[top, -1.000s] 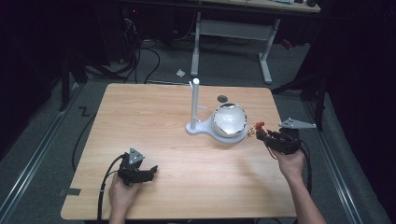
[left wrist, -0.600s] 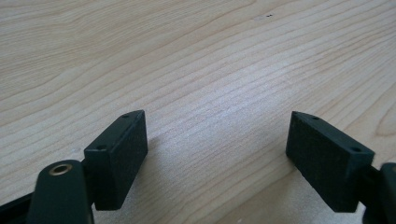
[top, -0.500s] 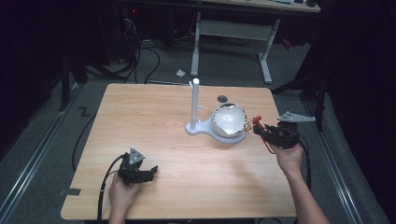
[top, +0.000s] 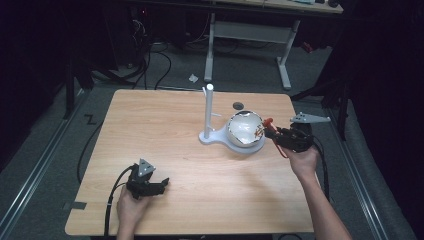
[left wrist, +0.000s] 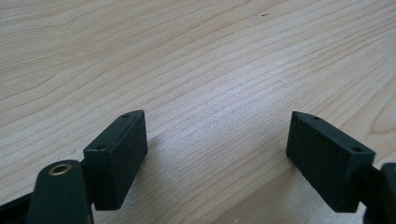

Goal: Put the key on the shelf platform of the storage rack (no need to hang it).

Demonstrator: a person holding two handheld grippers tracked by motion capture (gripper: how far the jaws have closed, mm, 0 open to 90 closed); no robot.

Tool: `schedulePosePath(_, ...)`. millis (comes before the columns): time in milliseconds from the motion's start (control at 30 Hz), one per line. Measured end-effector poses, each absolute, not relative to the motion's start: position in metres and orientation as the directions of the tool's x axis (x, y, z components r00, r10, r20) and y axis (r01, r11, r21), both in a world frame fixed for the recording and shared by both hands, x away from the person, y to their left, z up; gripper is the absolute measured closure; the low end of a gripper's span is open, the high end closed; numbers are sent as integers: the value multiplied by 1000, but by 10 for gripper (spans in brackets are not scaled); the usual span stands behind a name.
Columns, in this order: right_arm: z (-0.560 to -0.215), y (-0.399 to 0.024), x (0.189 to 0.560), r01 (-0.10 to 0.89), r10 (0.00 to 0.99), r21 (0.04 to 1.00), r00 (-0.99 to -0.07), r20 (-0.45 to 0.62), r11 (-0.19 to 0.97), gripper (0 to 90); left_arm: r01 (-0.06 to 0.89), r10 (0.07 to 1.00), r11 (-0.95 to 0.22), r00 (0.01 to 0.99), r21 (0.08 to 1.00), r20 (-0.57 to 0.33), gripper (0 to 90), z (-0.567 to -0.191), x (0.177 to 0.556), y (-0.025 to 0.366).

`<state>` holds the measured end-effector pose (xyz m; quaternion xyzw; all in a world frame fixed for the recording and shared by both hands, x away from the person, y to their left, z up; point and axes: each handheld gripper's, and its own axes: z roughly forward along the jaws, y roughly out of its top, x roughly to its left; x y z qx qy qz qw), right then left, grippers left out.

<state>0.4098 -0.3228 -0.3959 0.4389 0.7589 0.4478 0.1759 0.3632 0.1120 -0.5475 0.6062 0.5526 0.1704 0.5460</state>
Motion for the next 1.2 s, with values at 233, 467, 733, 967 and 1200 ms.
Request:
schedulePosePath(233,-394,-317,417,513,819,830,-559,128,221,677,484,856,208,330,850,-397,208,-548,363,112)
schedulePosePath(467,-396,-310,428,528,819,818,-559,131,229,677,483,857,208,330,850,-396,209,-548,363,112)
schedulePosePath(733,-395,-303,438,537,816,808,-563,127,245,677,483,857,209,328,850,-397,209,-548,363,112)
schedulePosePath(967,-397,-293,447,542,806,796,-580,121,270,677,483,858,209,327,850,-397,210,-548,363,112)
schedulePosePath(1200,-402,-288,457,549,802,789,-584,124,277,676,483,858,209,327,850,-397,210,-548,363,112)
